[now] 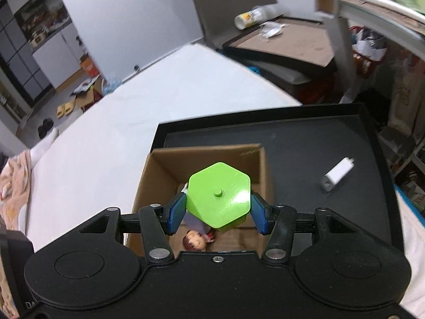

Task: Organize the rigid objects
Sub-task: 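Carry the green hexagonal box with the right gripper into the box and release, then move the right gripper to the white plug-shaped block and grasp it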

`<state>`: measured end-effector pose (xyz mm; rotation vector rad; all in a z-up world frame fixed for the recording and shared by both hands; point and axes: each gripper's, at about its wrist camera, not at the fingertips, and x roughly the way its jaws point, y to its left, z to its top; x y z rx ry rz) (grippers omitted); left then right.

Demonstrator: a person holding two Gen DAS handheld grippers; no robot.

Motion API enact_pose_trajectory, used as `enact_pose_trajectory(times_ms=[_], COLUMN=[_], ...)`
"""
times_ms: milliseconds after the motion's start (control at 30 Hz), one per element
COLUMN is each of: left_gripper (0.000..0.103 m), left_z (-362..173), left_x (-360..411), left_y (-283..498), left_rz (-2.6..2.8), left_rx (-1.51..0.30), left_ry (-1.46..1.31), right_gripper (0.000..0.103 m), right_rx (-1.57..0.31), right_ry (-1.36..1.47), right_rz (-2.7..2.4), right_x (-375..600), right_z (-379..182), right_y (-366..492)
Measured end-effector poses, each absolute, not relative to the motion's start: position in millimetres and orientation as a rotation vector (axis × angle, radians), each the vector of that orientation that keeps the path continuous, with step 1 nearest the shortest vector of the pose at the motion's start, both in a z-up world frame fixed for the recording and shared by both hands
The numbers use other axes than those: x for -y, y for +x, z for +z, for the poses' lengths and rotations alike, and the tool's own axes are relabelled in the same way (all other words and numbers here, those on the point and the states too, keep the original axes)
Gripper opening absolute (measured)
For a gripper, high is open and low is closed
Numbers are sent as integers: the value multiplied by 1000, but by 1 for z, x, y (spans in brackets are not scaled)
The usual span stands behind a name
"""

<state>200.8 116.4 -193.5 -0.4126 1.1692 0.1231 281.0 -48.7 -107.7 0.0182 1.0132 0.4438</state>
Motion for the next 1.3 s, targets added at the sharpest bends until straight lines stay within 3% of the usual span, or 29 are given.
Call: enact_pose_trajectory(times_ms=[367, 767, 1300], left_gripper=[19, 20, 20], left_z=[-197, -195, -194], left_x=[-125, -127, -121], left_y=[198, 193, 198], left_rz=[113, 103, 144], left_rx=[-1160, -1142, -1155], left_ry=[-461, -463, -460], right_gripper=[53, 56, 57], right_rx=[-1084, -996, -1071], right_ry=[-66, -7, 89], right_rz=[371, 318, 241], right_x=[27, 81, 151], right_z=[-135, -92, -133], right_y=[279, 272, 309])
